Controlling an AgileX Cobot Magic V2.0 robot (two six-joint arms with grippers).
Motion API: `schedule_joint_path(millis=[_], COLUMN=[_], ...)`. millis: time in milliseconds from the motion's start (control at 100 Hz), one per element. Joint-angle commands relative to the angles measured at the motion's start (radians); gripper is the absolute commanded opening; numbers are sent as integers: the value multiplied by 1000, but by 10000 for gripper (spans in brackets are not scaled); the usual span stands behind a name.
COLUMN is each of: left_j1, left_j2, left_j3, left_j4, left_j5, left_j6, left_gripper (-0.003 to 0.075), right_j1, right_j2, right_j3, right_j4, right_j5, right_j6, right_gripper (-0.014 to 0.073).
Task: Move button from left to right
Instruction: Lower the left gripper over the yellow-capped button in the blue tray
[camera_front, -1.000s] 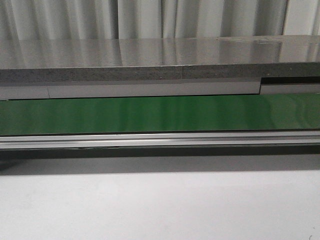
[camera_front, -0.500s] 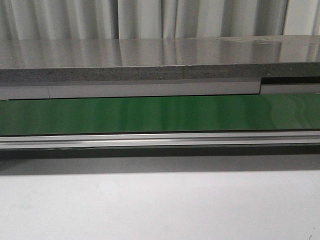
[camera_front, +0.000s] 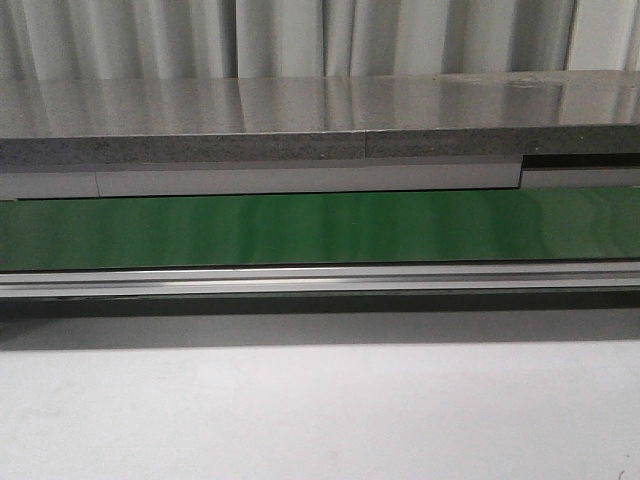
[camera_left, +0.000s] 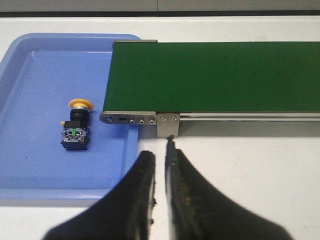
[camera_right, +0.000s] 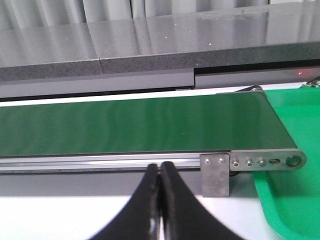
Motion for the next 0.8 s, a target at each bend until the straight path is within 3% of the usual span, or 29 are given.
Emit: schedule_joint_path(millis=[0, 90, 190, 320, 500, 790], left_j1=[-6, -6, -6, -6, -6, 12], left_j2=[16, 16, 16, 16, 55, 373], left_j3=[-31, -31, -31, -31, -54, -239], left_j4=[-1, 14, 14, 0, 99, 274], left_j5=[-57, -62, -84, -94, -67, 64], left_j6=[-8, -8, -8, -8, -69, -117], left_gripper=[266, 490, 609, 589, 582, 581], right_j1=[1, 1, 1, 1, 1, 1], right_j2=[-20, -20, -20, -20, -20, -20], right_j3=[-15, -15, -15, -15, -15, -15], right_j4=[0, 0, 0, 0, 0, 0], right_j5=[-77, -77, -77, -77, -77, -77], right_j6=[-5, -5, -5, -5, -5, -5], right_gripper=[-68, -68, -68, -68, -68, -68])
